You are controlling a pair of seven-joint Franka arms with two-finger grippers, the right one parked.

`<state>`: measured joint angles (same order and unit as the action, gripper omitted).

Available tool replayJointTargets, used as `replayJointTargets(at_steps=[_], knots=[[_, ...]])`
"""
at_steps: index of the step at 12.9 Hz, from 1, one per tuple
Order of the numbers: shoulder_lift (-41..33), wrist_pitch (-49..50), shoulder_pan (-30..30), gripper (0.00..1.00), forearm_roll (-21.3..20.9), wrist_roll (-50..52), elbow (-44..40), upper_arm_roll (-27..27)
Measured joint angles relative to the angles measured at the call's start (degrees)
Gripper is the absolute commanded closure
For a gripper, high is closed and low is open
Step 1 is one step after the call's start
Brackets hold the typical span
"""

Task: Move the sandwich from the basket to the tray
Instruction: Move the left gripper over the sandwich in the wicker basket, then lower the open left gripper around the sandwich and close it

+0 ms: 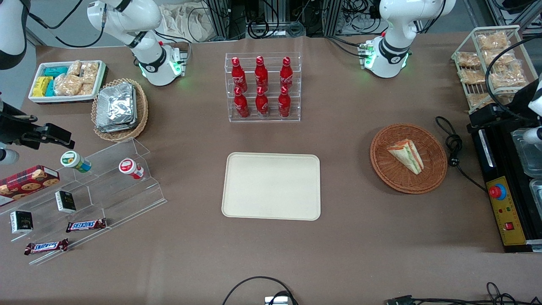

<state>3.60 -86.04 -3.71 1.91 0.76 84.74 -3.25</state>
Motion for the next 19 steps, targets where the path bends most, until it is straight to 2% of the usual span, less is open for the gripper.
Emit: replayJointTargets(at_steps=[7,10,19], knots=[[0.6,0.2,0.4,0.00,-2.5,1.0,0.5,0.0],[1.0,-2.7,0.5,0.00,-2.6,12.0,3.9,-0.1],[-4.4,-37.1,2.1,0.00,-2.8,34.0,40.0,-1.4]])
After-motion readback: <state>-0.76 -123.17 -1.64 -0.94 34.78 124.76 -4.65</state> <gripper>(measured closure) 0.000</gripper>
